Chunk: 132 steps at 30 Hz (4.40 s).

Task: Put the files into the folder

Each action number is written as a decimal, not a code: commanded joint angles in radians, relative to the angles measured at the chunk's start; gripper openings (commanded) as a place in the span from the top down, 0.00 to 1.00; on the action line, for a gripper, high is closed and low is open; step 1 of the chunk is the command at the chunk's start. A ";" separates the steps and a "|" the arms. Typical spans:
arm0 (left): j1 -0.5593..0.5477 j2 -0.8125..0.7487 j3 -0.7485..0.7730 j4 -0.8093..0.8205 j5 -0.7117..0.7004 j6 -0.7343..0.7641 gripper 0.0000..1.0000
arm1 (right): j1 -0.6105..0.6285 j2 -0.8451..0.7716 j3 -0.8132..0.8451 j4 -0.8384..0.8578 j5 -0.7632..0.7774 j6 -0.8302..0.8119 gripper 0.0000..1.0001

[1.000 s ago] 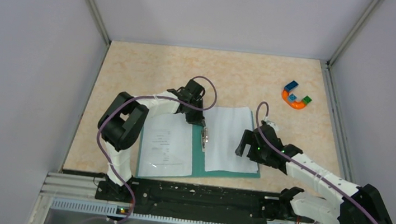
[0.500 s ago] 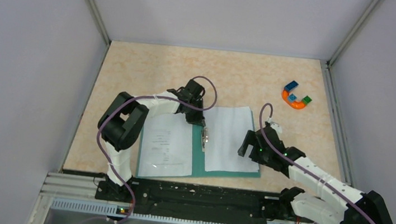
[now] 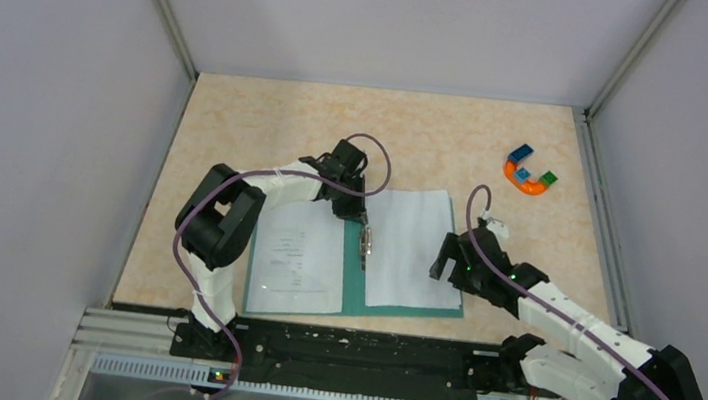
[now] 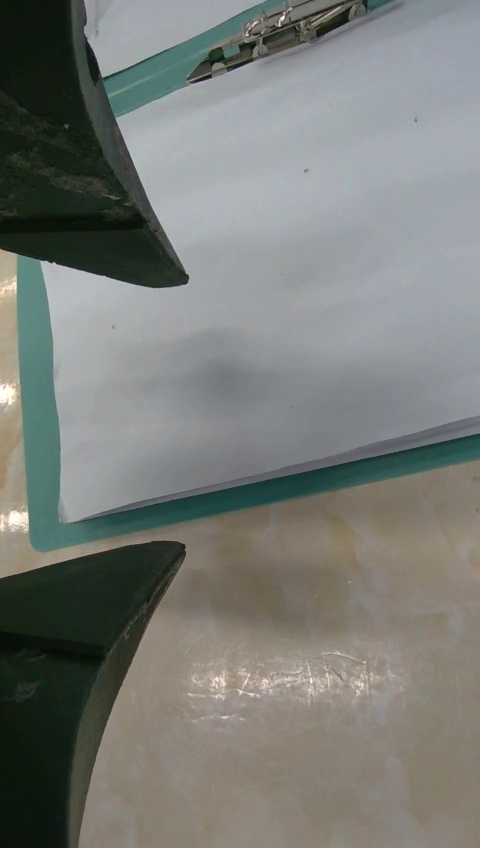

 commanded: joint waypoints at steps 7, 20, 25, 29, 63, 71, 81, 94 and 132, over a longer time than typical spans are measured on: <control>0.001 -0.057 0.058 -0.050 -0.012 0.050 0.81 | 0.029 0.006 0.134 -0.035 0.058 -0.066 0.18; 0.002 -0.057 0.078 -0.066 -0.002 0.062 0.84 | 0.147 0.350 0.327 0.119 0.042 -0.141 0.44; 0.002 -0.051 0.091 -0.070 0.005 0.066 0.85 | 0.168 0.442 0.382 0.153 0.045 -0.149 0.50; 0.001 -0.048 0.103 -0.080 0.012 0.075 0.85 | 0.191 0.497 0.395 0.183 0.033 -0.143 0.56; 0.075 0.091 0.204 -0.090 0.065 0.041 0.87 | 0.247 0.643 0.386 0.191 0.029 -0.070 0.68; 0.074 0.096 0.173 -0.073 0.111 0.041 0.88 | 0.247 0.649 0.381 0.198 0.025 -0.059 0.67; 0.071 0.062 0.114 -0.051 0.154 0.032 0.90 | 0.248 0.662 0.382 0.210 0.011 -0.048 0.67; 0.065 -0.005 0.056 -0.027 0.197 0.020 0.94 | 0.247 0.673 0.378 0.217 0.007 -0.037 0.68; -0.016 -0.175 -0.148 0.044 0.256 -0.027 0.98 | 0.247 0.663 0.393 0.226 -0.020 -0.017 0.68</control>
